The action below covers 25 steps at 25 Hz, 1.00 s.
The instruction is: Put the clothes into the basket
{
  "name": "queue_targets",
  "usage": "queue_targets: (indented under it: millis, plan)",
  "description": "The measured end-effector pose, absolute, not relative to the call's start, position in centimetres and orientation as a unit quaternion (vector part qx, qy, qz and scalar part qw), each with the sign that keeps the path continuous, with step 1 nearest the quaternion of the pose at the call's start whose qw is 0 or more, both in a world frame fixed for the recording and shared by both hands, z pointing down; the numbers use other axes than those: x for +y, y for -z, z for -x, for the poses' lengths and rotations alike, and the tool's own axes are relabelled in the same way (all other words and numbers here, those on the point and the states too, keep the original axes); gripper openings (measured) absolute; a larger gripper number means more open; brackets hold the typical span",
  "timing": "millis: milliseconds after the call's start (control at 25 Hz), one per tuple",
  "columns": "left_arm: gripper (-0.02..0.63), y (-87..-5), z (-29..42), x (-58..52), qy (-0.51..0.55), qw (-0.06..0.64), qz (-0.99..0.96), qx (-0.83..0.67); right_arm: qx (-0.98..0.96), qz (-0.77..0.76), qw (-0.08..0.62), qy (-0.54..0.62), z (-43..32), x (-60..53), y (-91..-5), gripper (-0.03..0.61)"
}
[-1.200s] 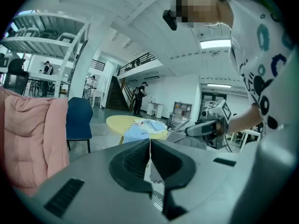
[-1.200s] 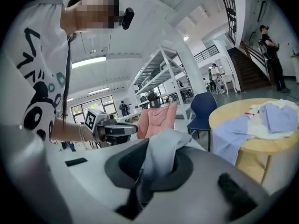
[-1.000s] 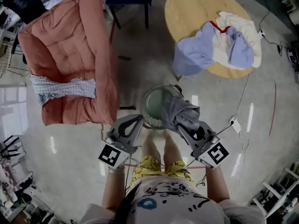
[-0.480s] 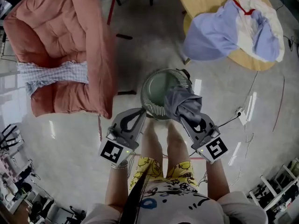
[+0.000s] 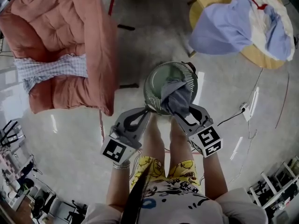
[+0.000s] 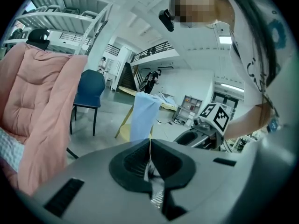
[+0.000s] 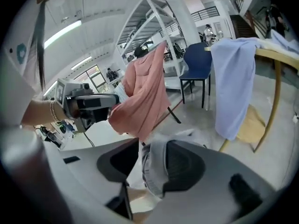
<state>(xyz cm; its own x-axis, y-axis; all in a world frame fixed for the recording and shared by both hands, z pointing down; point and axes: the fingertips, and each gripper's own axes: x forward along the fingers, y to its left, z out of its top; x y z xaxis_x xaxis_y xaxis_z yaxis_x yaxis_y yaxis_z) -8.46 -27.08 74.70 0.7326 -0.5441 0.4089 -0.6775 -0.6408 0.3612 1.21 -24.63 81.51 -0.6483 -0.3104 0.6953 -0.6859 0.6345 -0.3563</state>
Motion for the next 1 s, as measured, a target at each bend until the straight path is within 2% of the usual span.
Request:
queue_targets:
  millis: [400,800,1000]
  plan:
    - [0.017,-72.5,9.1,-27.8,-0.141,0.255,-0.896,-0.336,-0.856,-0.318,0.284,-0.292,-1.9,-25.4,-78.2,0.16]
    - [0.017,-65.9,7.8,-28.6,-0.135,0.226,-0.911,-0.318,-0.871,-0.359,0.215,-0.256,-3.0,-27.1,-69.5,0.158]
    - [0.017,-61.1,6.4,-29.4,-0.129,0.2,-0.921,-0.307,-0.885,-0.363,0.193,-0.22,-4.1,-27.7,-63.8,0.075]
